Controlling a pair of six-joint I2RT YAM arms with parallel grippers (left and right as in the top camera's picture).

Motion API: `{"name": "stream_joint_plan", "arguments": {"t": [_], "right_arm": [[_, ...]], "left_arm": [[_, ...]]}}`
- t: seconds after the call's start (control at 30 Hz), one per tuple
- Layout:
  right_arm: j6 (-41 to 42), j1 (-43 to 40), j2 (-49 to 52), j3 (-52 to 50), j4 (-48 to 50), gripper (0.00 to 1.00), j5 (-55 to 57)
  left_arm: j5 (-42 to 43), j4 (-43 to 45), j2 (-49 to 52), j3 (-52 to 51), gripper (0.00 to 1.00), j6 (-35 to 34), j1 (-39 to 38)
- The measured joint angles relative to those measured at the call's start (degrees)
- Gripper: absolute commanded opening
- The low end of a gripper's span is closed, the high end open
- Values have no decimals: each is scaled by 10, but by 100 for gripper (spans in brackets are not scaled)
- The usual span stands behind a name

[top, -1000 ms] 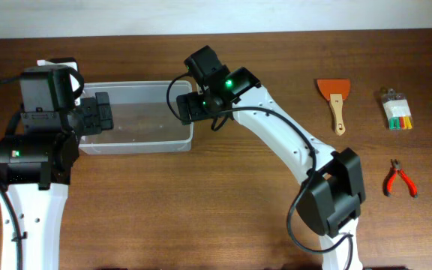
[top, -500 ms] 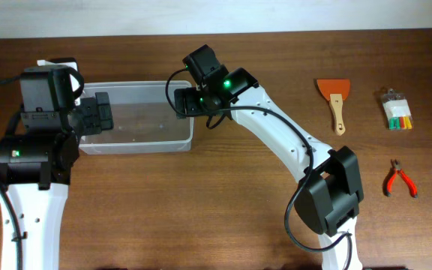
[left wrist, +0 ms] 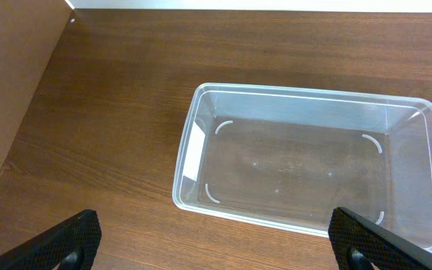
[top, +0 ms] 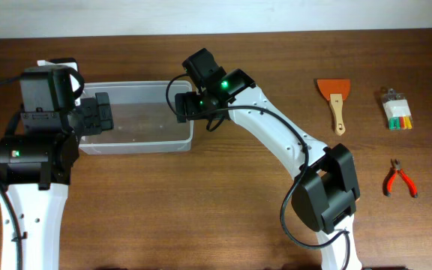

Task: Pack container
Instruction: 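Lower the right gripper onto the container's right wall and grip it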

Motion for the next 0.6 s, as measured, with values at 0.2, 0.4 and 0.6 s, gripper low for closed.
{"name": "stream_joint_plan", "arguments": {"t": [0.2,0.4,0.6], "right_arm": [[-2,3,0,0,-6,99,6],[-1,4,1,0,-11,99,23],[-1,5,21,0,-16,99,25]], "left_arm": [[0,0,0,0,99,0,0],[0,0,0,0,99,0,0],[0,0,0,0,99,0,0]]}}
